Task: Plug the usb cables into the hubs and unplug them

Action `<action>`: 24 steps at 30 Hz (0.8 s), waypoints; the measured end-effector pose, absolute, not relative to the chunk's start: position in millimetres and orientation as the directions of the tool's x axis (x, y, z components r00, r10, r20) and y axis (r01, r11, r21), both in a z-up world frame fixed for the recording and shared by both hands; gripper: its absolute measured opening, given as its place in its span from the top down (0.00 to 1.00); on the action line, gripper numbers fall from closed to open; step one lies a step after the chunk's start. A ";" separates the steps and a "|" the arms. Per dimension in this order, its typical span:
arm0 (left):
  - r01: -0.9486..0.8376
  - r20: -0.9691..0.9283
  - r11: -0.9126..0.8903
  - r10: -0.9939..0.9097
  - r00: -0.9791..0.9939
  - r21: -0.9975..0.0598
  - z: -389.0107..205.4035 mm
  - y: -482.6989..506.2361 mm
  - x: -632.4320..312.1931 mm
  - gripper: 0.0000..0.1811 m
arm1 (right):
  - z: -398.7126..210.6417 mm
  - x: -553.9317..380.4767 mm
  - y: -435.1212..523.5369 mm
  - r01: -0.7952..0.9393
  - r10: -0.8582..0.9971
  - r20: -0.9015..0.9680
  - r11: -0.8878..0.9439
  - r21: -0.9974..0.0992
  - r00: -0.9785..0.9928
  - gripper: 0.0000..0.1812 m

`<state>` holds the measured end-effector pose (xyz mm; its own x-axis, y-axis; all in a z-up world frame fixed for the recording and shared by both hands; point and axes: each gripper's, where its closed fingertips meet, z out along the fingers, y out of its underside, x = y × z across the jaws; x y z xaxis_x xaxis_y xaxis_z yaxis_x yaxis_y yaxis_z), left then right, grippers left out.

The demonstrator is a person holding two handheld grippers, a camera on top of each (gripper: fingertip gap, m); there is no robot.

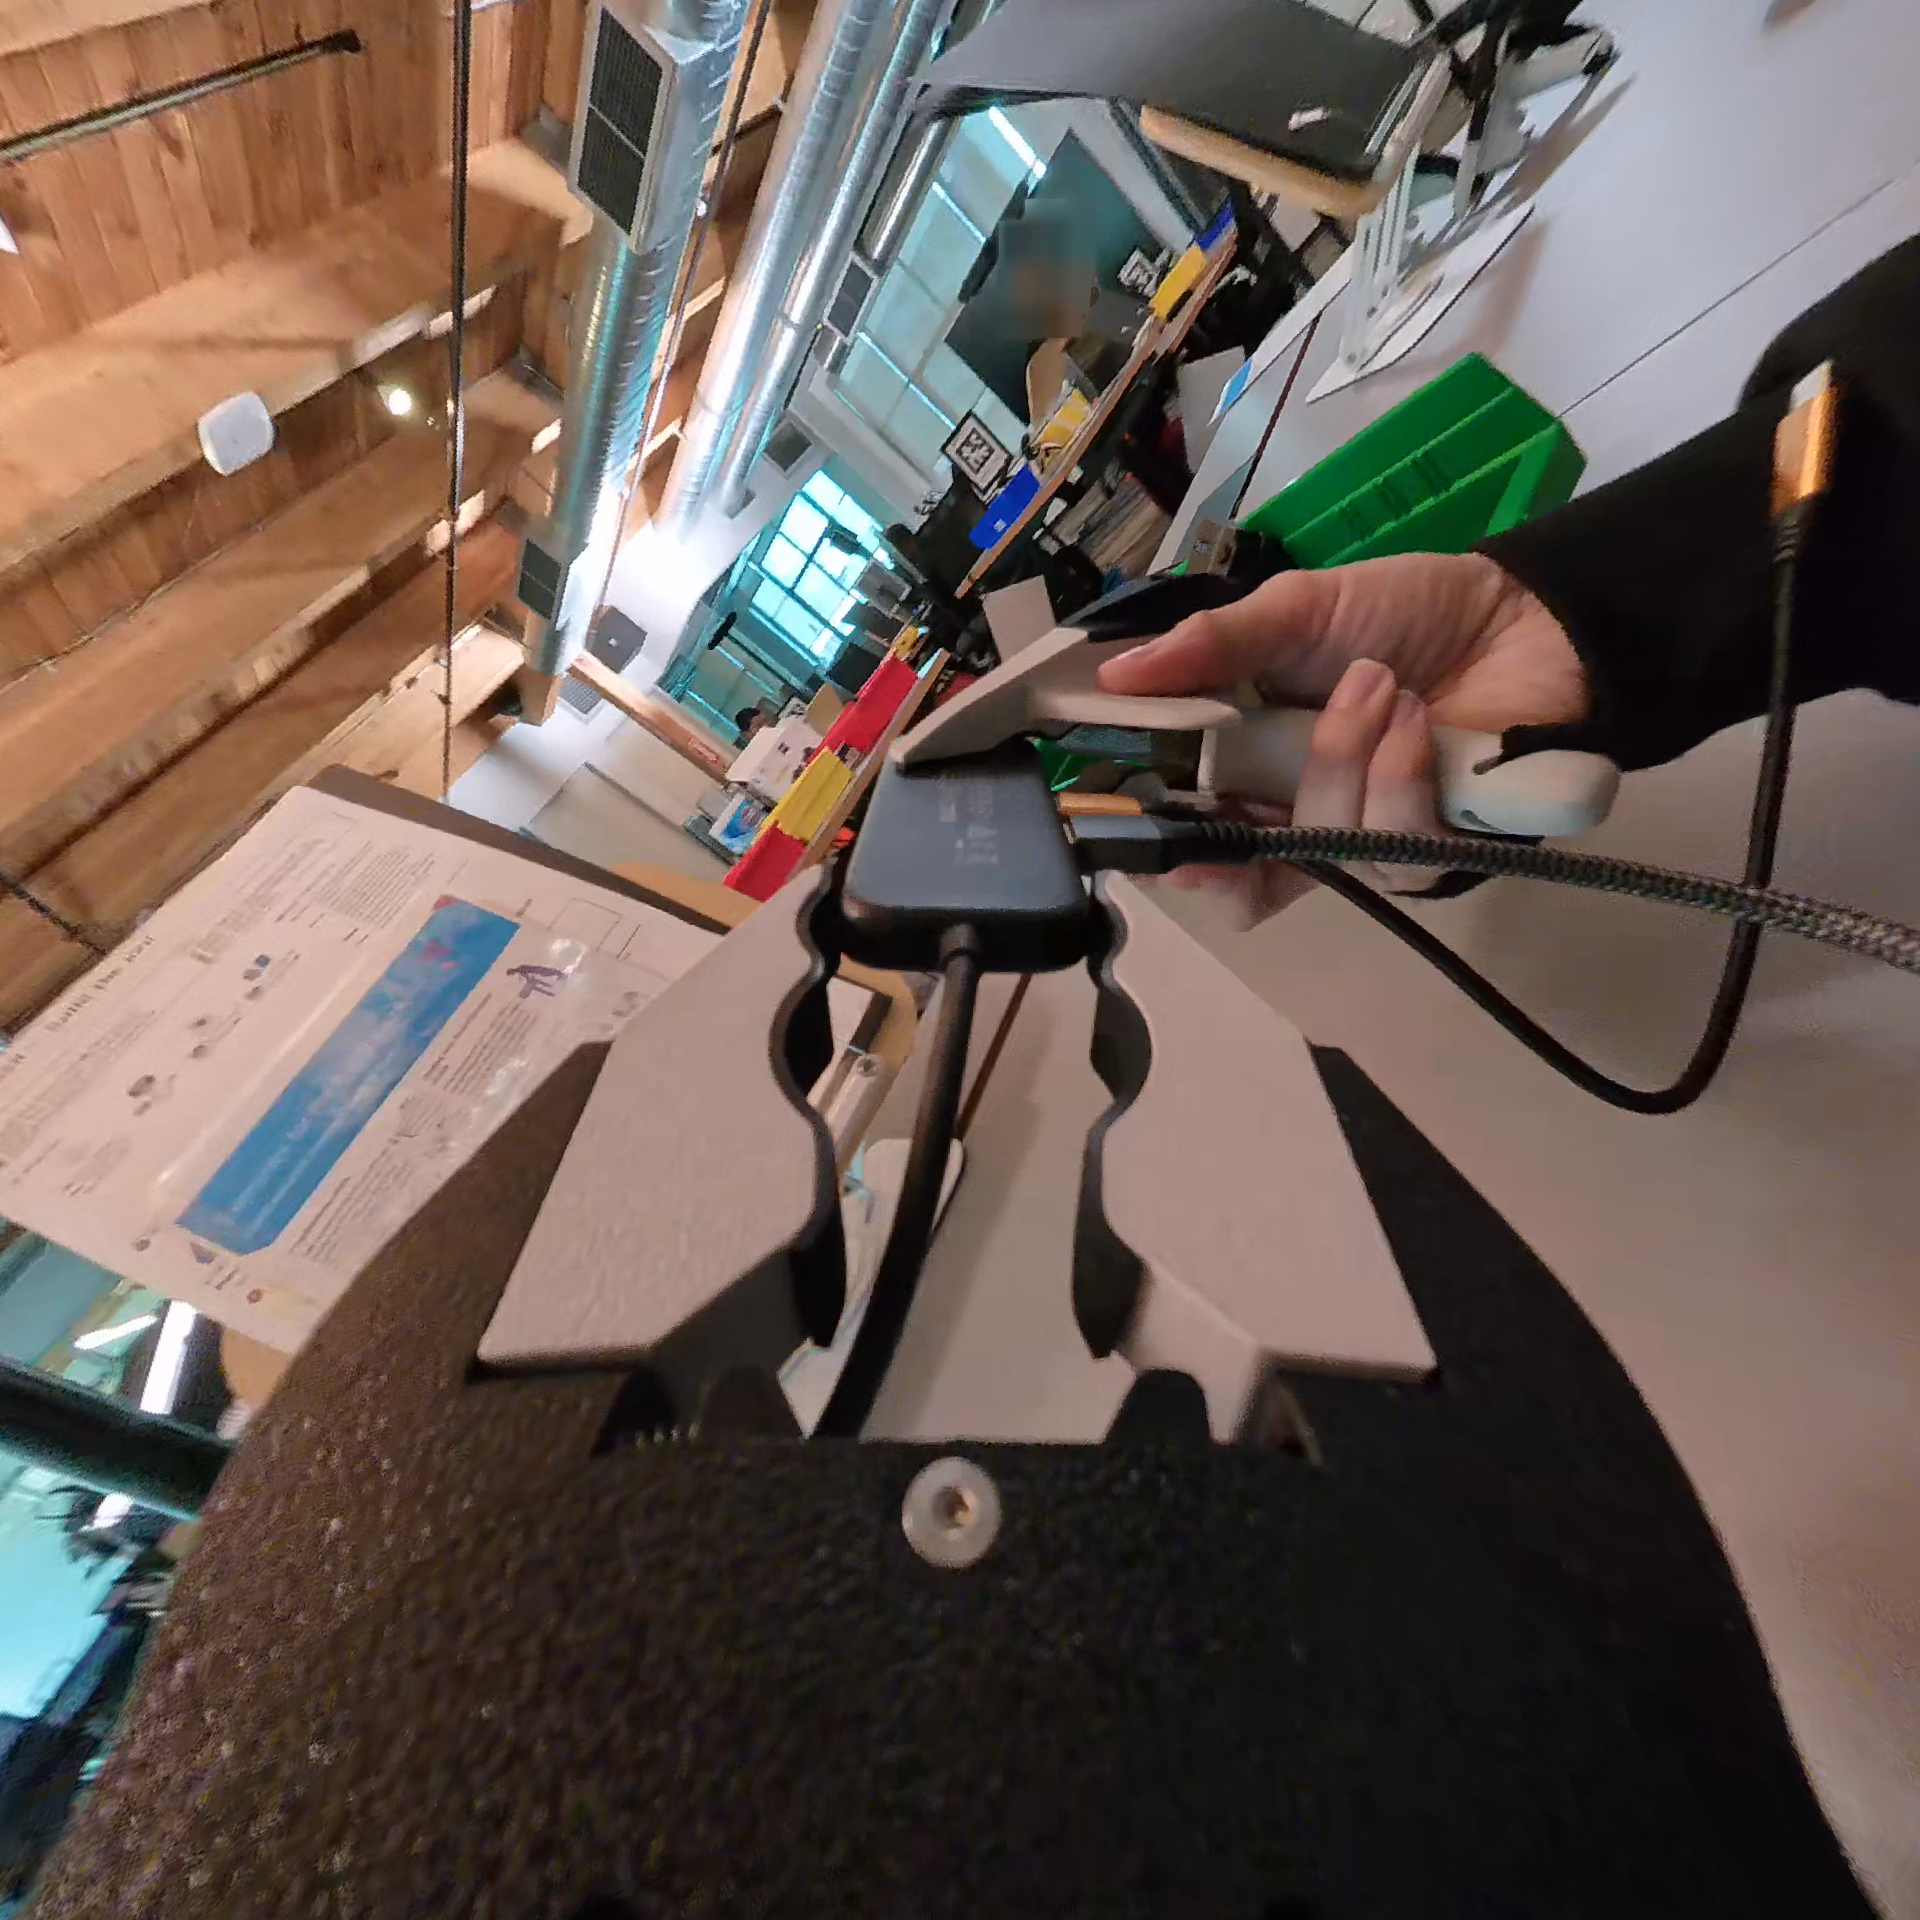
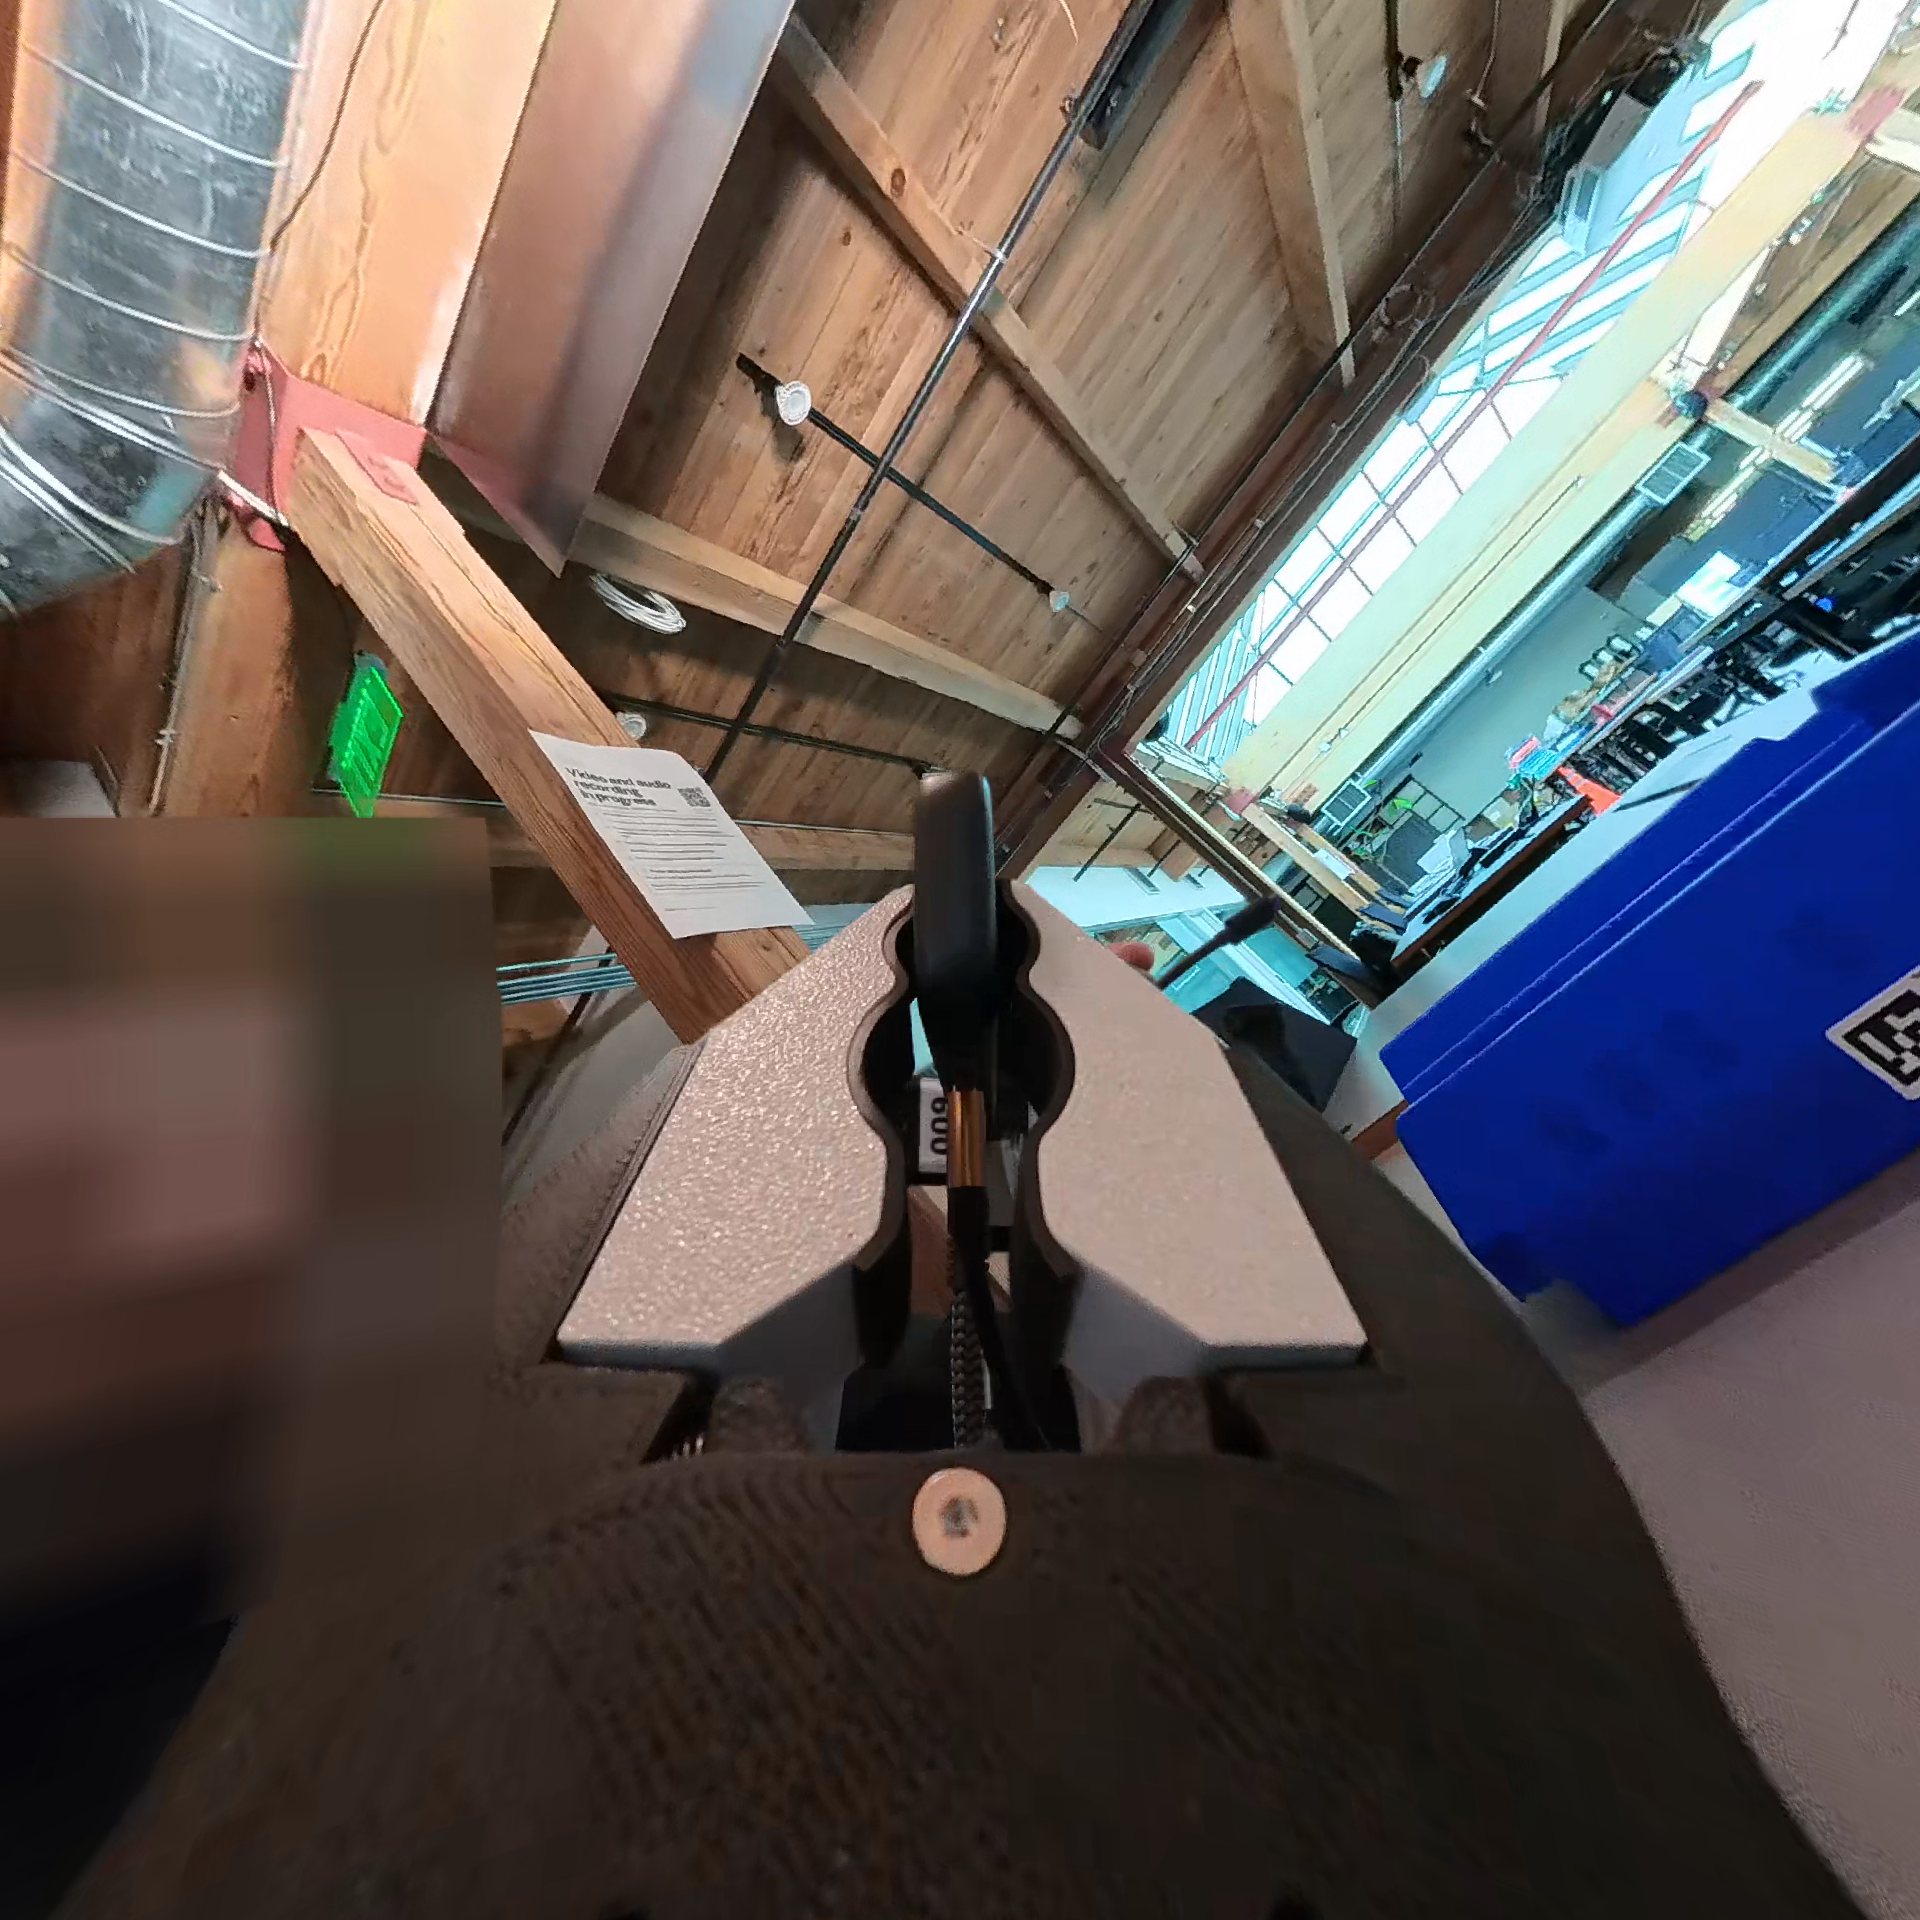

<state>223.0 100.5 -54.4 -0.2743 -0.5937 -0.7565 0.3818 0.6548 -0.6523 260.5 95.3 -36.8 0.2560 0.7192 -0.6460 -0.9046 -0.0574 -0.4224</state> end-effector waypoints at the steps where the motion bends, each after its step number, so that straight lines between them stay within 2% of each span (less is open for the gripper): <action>1: 0.380 -0.741 0.638 -0.607 -0.286 -0.670 -54.4 100.0 222.4 0.76 | -37.1 260.4 95.8 -0.905 0.718 -0.649 -0.060 -0.421 0.254 0.94; 7: 0.386 -0.706 0.594 -0.634 -0.314 -0.706 -58.4 101.0 223.1 0.75 | -41.6 261.7 99.5 -0.915 0.708 -0.667 -0.073 -0.396 0.232 0.94; 12: 0.312 -0.683 0.608 -0.665 -0.302 -0.730 -64.0 106.5 229.5 0.75 | -47.9 267.0 104.1 -0.922 0.684 -0.686 -0.051 -0.385 0.248 0.94; 14: 0.251 -0.629 0.578 -0.721 -0.288 -0.777 -66.8 113.0 237.3 0.75 | -53.7 274.6 108.2 -0.896 0.606 -0.711 0.006 -0.444 0.356 0.86; 15: 0.229 -0.611 0.568 -0.753 -0.243 -0.791 -64.3 121.7 241.8 0.75 | -60.6 281.6 110.4 -0.850 0.518 -0.714 0.051 -0.523 0.471 0.82; 16: 0.206 -0.591 0.556 -0.782 -0.199 -0.805 -61.5 131.4 245.6 0.75 | -67.3 292.2 110.4 -0.777 0.402 -0.688 0.102 -0.622 0.604 0.78; 17: 0.180 -0.550 0.523 -0.819 -0.164 -0.833 -58.3 140.3 249.3 0.75 | -70.6 306.6 106.4 -0.681 0.265 -0.634 0.151 -0.717 0.726 0.66; 18: 0.163 -0.503 0.481 -0.852 -0.144 -0.861 -55.9 146.3 252.8 0.75 | -66.6 319.4 96.9 -0.559 0.142 -0.541 0.200 -0.804 0.829 0.60; 21: 0.078 -0.399 0.393 -0.914 -0.073 -0.916 -61.0 162.7 268.7 0.75 | -30.2 337.0 55.0 -0.120 -0.174 -0.179 0.303 -0.945 0.968 0.60; 24: 0.008 -0.340 0.341 -0.940 0.031 -0.940 -72.1 179.4 284.5 0.75 | 2.7 311.5 28.6 0.243 -0.309 0.161 0.249 -0.938 0.937 0.62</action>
<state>284.5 179.4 -72.1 0.0307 -0.9398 -0.3404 0.0077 0.3408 -0.9401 311.5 28.6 2.7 0.9375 -0.3088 0.1606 0.2425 0.2486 -0.9378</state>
